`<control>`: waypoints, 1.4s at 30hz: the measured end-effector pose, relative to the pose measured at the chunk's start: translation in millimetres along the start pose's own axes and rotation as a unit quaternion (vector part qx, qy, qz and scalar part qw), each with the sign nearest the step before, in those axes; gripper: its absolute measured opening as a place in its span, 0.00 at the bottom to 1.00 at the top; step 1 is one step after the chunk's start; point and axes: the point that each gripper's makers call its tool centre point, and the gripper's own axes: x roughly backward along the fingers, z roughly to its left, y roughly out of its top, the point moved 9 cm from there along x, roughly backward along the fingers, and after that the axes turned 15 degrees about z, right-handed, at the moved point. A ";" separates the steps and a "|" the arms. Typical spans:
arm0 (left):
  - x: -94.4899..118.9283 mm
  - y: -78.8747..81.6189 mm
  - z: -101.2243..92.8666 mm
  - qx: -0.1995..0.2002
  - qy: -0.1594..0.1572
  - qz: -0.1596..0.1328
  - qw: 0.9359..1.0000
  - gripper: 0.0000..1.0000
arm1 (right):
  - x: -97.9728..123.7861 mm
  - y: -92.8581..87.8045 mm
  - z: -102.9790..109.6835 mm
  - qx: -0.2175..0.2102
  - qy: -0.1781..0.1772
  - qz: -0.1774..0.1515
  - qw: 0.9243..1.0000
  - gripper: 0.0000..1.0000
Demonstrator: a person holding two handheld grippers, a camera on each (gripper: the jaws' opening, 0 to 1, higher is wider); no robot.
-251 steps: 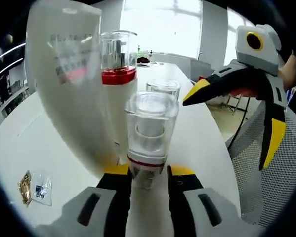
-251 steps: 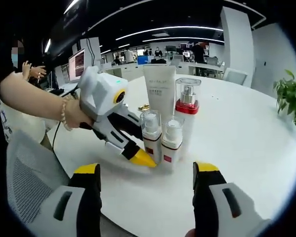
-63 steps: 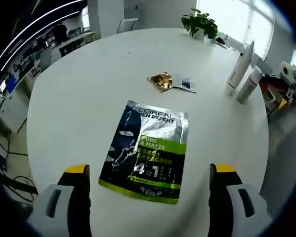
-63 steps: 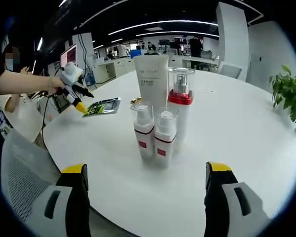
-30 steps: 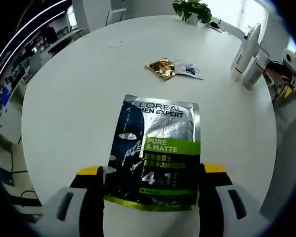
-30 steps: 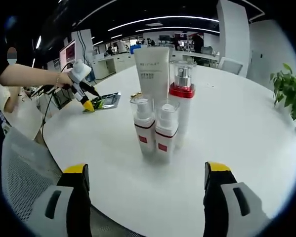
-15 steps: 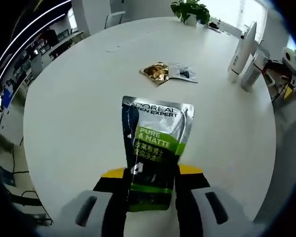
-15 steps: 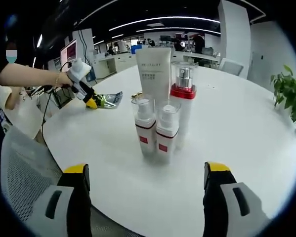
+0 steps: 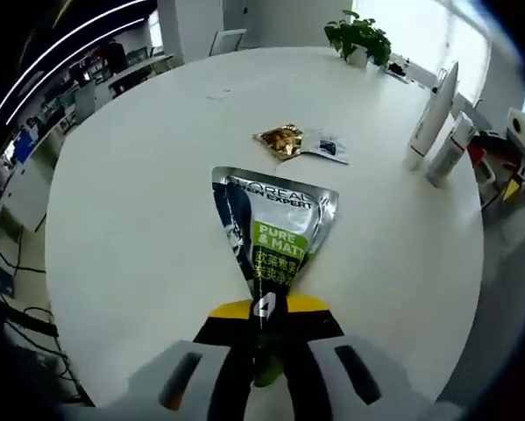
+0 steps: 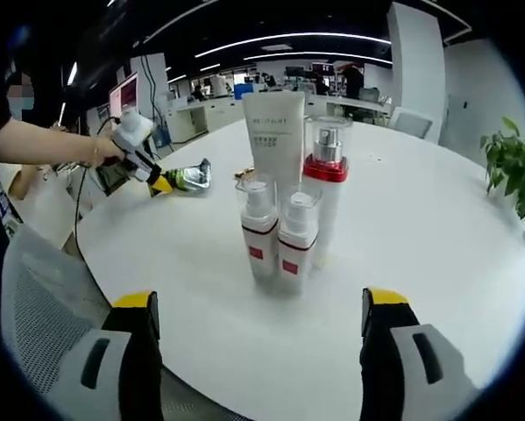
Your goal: Arrange the skincare products in the storage area until every visible bottle or jar stands upright without overlapping.
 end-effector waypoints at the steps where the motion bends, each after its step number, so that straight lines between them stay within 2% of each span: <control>1: 4.9 0.4 -3.7 0.020 -0.007 -0.014 1.000 0.06 | 0.2 0.4 0.3 0.000 0.001 -0.002 1.000 0.95; 5: 12.7 0.2 -8.7 0.053 -0.009 -0.030 0.998 0.06 | 1.1 1.2 0.4 -0.002 0.003 -0.008 1.000 0.95; 7: 17.3 -1.5 -14.9 0.062 -0.019 -0.043 0.997 0.06 | 2.4 2.1 0.7 -0.004 0.004 -0.013 1.000 0.95; 11: 26.7 -3.1 -26.6 0.061 -0.022 -0.050 0.997 0.07 | 2.5 1.5 -0.1 -0.008 0.005 -0.020 1.000 0.95; 12: 33.4 -5.1 -38.5 0.061 -0.023 -0.053 0.996 0.07 | 2.7 1.6 -0.4 -0.009 0.006 -0.023 1.000 0.94; 18: 40.9 -8.3 -60.3 0.075 -0.035 -0.070 0.994 0.07 | 4.6 2.7 -1.0 -0.013 0.009 -0.029 0.999 0.93; 21: 47.7 -10.9 -73.5 0.073 -0.035 -0.074 0.994 0.07 | 4.4 3.7 1.2 0.006 0.001 -0.023 1.000 0.93; 22: 46.7 -7.0 -71.3 0.073 -0.035 -0.077 0.994 0.07 | 4.0 4.6 3.2 0.012 0.002 -0.023 1.000 0.92; 25: 51.4 -9.4 -76.0 0.077 -0.043 -0.088 0.992 0.07 | 6.0 6.3 6.1 0.023 0.001 -0.028 0.999 0.91; 26: 55.2 -15.2 -81.3 0.079 -0.043 -0.092 0.992 0.07 | 6.3 6.3 5.7 0.024 0.003 -0.028 0.999 0.89; 28: 56.6 -17.0 -82.9 0.083 -0.043 -0.098 0.991 0.07 | 8.0 6.4 4.7 0.022 0.004 -0.028 0.999 0.82; 34: 63.3 -25.1 -107.2 0.101 -0.059 -0.116 0.986 0.07 | 12.0 7.5 3.1 0.010 0.001 -0.045 0.999 0.83; 42: 71.0 -27.8 -126.5 0.126 -0.086 -0.142 0.978 0.07 | 17.6 13.7 11.6 0.016 0.013 -0.056 0.998 0.83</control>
